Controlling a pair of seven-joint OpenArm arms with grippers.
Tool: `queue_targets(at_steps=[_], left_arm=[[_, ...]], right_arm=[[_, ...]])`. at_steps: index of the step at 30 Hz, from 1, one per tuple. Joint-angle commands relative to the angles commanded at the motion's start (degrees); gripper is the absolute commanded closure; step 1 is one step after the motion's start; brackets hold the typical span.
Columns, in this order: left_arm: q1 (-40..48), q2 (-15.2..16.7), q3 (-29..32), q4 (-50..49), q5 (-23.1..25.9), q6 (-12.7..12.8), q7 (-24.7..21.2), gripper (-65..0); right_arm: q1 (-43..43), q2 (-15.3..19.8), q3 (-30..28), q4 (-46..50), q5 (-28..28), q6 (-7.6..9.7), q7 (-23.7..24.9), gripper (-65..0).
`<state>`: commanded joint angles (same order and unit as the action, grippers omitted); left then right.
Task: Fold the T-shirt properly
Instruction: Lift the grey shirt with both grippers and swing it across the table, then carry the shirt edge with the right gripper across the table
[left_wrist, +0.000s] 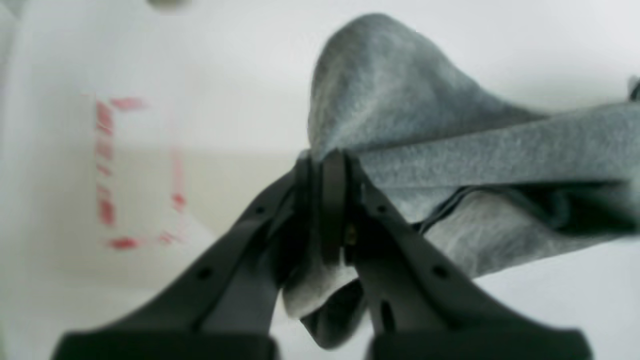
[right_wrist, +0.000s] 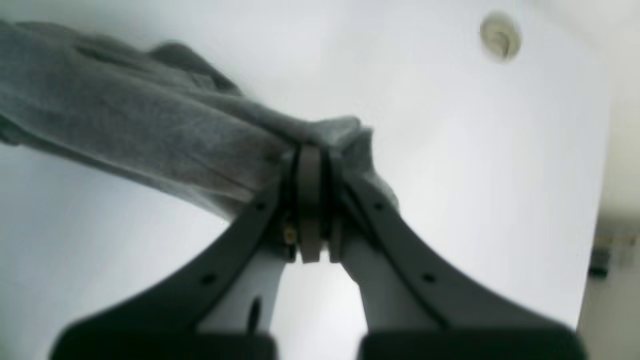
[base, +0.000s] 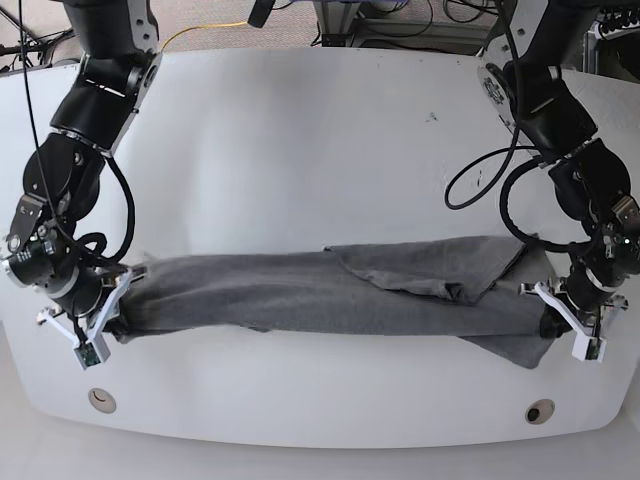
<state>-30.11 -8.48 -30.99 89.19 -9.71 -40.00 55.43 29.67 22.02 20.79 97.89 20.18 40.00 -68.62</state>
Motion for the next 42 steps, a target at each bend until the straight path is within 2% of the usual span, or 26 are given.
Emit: queue_targets(at_steps=[6,12,15,19,24,31,38,42], left_arm=[[-9.14,-2.2,0.0,2.46,0.0,0.0,3.6,0.0],[-18.02,-5.01,0.0,3.43,0.09,0.0,5.8,0.0],[-20.31,-5.36,-0.26,4.04,0.18,0.0,5.89,0.0],[-20.75,-5.45,-0.09,6.07,0.18,0.0,5.98,0.0],[-20.31,-6.07,-0.09,7.74,-0.09,0.0,8.79,0.0],[-8.88,-5.98,-0.09,11.96,-0.18,0.0,8.79,0.0],[5.45,-5.71,-0.09,18.2,-0.26,0.0,8.62,0.0],[12.13,-5.71,-0.7,19.96,-0.26,0.0,8.53,0.0]], right_arm=[[14.86,2.81,-3.43,-1.58,0.0,0.0,-5.54,0.0],[29.27,5.27,-8.35,-6.15,0.09,0.0,-6.59,0.0],[32.79,6.24,-9.49,-7.65,0.53,0.0,-6.68,0.0],[32.79,7.21,-9.41,-6.51,0.62,0.0,-6.68,0.0],[26.64,7.56,-8.26,-3.69,0.62,0.0,-6.68,0.0],[9.67,6.68,-0.35,3.52,0.62,0.0,-6.68,0.0],[-6.15,0.44,5.71,8.7,0.62,0.0,-6.42,0.0],[-11.34,-2.9,7.12,9.49,0.62,0.0,-6.33,0.0]])
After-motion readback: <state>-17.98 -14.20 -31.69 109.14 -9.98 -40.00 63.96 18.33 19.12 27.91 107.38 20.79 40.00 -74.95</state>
